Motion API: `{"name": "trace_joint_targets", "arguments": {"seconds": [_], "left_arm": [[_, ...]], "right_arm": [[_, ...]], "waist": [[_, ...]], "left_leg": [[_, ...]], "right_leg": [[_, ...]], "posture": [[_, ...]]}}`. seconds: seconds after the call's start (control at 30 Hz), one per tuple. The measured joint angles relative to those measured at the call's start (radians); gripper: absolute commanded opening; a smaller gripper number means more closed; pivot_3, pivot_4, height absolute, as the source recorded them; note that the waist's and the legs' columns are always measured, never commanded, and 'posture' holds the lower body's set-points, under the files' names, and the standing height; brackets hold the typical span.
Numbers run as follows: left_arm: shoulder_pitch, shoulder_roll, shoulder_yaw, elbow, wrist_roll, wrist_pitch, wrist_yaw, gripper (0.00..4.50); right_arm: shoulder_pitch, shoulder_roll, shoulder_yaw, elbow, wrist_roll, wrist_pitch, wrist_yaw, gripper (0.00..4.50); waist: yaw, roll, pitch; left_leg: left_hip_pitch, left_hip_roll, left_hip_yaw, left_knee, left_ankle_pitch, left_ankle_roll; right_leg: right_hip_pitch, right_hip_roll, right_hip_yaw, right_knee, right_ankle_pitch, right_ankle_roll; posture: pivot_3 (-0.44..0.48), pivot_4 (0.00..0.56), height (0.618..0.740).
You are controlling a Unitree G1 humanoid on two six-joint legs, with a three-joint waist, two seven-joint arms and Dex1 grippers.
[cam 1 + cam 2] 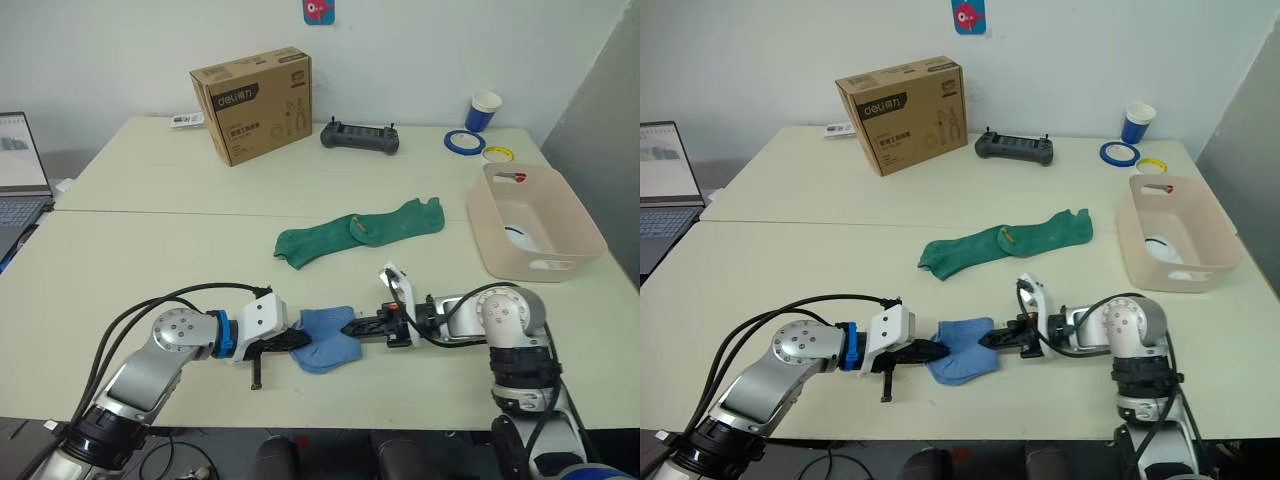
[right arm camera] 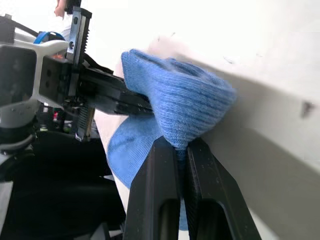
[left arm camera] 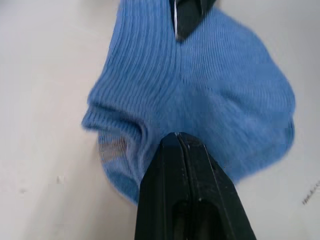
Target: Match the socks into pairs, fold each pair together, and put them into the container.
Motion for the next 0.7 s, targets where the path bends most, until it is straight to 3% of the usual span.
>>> {"name": "trace_joint_targets", "arguments": {"seconds": [0.2, 0.37, 0.63, 0.7], "left_arm": [[0.001, 0.0, 0.0, -0.001, 0.0, -0.001, -0.004, 0.0], [0.004, 0.0, 0.0, 0.001, 0.0, -0.004, -0.002, 0.0], [0.004, -0.002, 0.0, 0.003, 0.0, -0.006, -0.002, 0.0], [0.003, -0.002, 0.0, 0.005, 0.0, -0.008, -0.005, 0.0]], "right_arm": [[0.017, -0.046, 0.0, -0.063, 0.127, 0.0, 0.008, 0.04], [0.033, -0.05, 0.001, -0.079, 0.153, 0.0, -0.025, 1.57], [0.043, -0.108, 0.016, -0.096, 0.155, 0.0, -0.05, 4.47], [0.041, -0.121, -0.002, -0.077, 0.158, 0.0, -0.049, 4.47]], "waist": [[0.003, 0.0, 0.0], [0.002, 0.0, 0.0], [0.002, 0.0, 0.0], [0.002, 0.0, 0.0]], "left_leg": [[-0.001, 0.0, 0.0, 0.0, 0.0, 0.0], [-0.002, 0.0, 0.0, 0.0, 0.0, 0.0], [-0.002, 0.0, 0.0, 0.0, 0.0, 0.0], [-0.002, 0.0, 0.0, 0.0, 0.0, 0.0]], "right_leg": [[0.0, 0.0, 0.0, -0.002, 0.0, 0.0], [0.0, 0.0, 0.0, -0.003, 0.0, 0.0], [0.0, -0.001, 0.0, -0.003, 0.0, 0.0], [0.0, -0.001, 0.0, -0.003, 0.0, 0.0]], "posture": [[0.0, 0.15, 0.74], [0.0, 0.15, 0.74], [0.0, 0.15, 0.74], [0.0, 0.15, 0.74]]}}
